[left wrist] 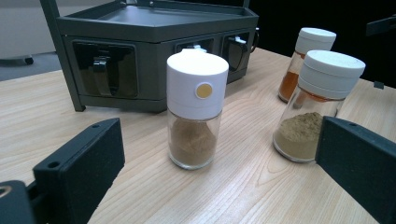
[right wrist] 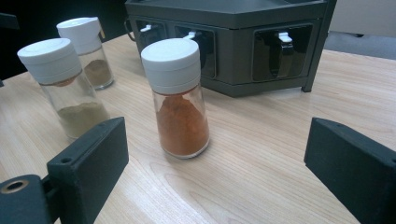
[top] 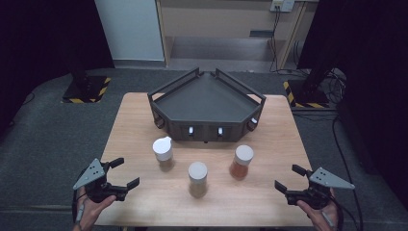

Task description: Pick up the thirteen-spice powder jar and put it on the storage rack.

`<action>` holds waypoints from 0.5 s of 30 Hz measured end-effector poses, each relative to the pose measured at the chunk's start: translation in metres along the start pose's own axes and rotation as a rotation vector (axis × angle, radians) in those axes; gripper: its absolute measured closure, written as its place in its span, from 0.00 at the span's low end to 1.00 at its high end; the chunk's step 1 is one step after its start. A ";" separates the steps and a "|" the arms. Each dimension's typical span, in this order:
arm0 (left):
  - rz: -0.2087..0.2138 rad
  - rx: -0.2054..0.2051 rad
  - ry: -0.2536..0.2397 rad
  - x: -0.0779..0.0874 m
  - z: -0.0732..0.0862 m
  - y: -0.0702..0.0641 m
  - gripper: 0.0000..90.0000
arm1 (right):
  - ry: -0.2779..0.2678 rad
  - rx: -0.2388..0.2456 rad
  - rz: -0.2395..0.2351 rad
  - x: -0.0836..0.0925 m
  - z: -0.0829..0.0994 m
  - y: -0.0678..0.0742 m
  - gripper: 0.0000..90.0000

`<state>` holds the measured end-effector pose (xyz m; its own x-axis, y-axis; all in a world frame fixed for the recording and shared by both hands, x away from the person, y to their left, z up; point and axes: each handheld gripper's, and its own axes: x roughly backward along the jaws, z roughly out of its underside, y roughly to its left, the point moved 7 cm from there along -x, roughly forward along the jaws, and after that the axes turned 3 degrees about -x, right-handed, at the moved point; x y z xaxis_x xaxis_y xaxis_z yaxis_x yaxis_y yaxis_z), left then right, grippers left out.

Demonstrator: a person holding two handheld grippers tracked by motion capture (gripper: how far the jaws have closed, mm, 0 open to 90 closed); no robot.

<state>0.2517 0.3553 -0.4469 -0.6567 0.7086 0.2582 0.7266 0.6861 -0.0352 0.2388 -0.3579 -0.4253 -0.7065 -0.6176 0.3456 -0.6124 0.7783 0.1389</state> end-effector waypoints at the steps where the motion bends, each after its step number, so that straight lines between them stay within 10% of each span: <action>1: 0.000 -0.001 0.001 0.000 0.000 0.000 0.01 | 0.001 0.001 0.000 0.000 0.000 0.000 0.08; 15: 0.001 -0.008 0.007 0.000 -0.001 -0.001 0.01 | 0.010 0.006 -0.007 -0.001 0.000 0.001 0.08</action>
<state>0.2509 0.3548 -0.4460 -0.6549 0.7079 0.2647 0.7287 0.6843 -0.0271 0.2389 -0.3568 -0.4251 -0.6983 -0.6221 0.3541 -0.6197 0.7730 0.1360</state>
